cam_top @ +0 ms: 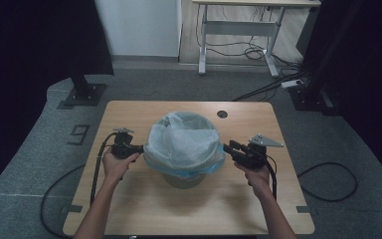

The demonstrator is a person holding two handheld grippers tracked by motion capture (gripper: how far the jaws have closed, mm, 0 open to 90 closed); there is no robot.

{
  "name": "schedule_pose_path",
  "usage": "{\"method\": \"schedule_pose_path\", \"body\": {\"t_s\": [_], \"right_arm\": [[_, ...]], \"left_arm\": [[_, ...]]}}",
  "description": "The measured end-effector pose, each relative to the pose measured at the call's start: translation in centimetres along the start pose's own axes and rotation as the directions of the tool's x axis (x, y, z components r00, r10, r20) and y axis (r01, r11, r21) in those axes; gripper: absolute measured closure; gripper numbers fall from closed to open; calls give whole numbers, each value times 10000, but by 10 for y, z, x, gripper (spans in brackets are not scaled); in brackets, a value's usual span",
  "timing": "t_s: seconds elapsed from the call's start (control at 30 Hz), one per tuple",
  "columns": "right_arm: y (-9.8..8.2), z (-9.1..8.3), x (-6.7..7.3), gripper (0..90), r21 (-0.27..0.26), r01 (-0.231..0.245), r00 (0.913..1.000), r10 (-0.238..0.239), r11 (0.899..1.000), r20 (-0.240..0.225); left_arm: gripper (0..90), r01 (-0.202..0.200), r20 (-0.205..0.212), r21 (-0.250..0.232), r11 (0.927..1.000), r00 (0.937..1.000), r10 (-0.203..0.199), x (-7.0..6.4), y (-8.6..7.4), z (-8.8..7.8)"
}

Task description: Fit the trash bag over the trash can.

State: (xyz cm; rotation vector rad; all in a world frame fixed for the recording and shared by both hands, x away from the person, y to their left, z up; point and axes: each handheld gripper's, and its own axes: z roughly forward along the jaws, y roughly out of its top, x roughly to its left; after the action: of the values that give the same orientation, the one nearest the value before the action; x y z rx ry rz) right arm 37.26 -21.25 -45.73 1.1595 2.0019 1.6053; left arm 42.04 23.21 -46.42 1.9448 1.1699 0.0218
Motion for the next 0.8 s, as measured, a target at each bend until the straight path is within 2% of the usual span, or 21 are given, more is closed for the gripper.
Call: {"method": "schedule_pose_path", "body": {"t_s": [0.07,0.1,0.17,0.27,0.37,0.4,0.47,0.57,0.63,0.7,0.8], "right_arm": [[-4,-10,11,558,-99,943,9948,-946,9955,-381],[-7,-13,14,550,-174,1141,9913,-1150,9933,-635],[-10,-18,20,538,-271,1286,9836,-1310,9913,-1237],[-12,-21,29,502,-397,1704,9651,-1749,9846,-1947],[-10,-17,36,497,-467,2114,9562,-2165,9763,-1972],[-9,-15,37,524,-471,2094,9566,-2146,9767,-1974],[-7,-11,38,665,-457,2142,9506,-2190,9757,-2198],[-10,-7,44,877,-316,2544,9321,-2538,9666,-2583],[-12,-7,46,888,-243,2718,9239,-2679,9621,-2734],[-15,-7,47,889,-213,2792,9216,-2741,9600,-2749],[-20,-7,45,890,-54,2714,9247,-2622,9625,-2761]], "left_arm": [[893,-98,-116,-3,10000,9999,98,-1,0,-2],[892,-84,-123,-22,10000,9999,83,-2,0,-3],[892,-65,-115,-54,10000,9999,64,-3,1,-4],[892,-70,-106,-46,10000,9999,69,-4,1,-4],[892,-24,-63,-50,10000,10000,24,-5,1,-4],[892,-13,-53,-59,10000,10000,12,-5,1,-4],[892,-37,-41,-53,10000,10000,37,-6,1,-4],[892,-95,-48,-38,9999,9999,95,-8,0,-5],[892,-111,-72,-37,9999,9999,111,-8,-1,-6],[893,-106,-101,-43,9999,9999,105,-7,-1,-7],[893,-87,-130,13,10000,9999,87,-7,-3,-7]]}}
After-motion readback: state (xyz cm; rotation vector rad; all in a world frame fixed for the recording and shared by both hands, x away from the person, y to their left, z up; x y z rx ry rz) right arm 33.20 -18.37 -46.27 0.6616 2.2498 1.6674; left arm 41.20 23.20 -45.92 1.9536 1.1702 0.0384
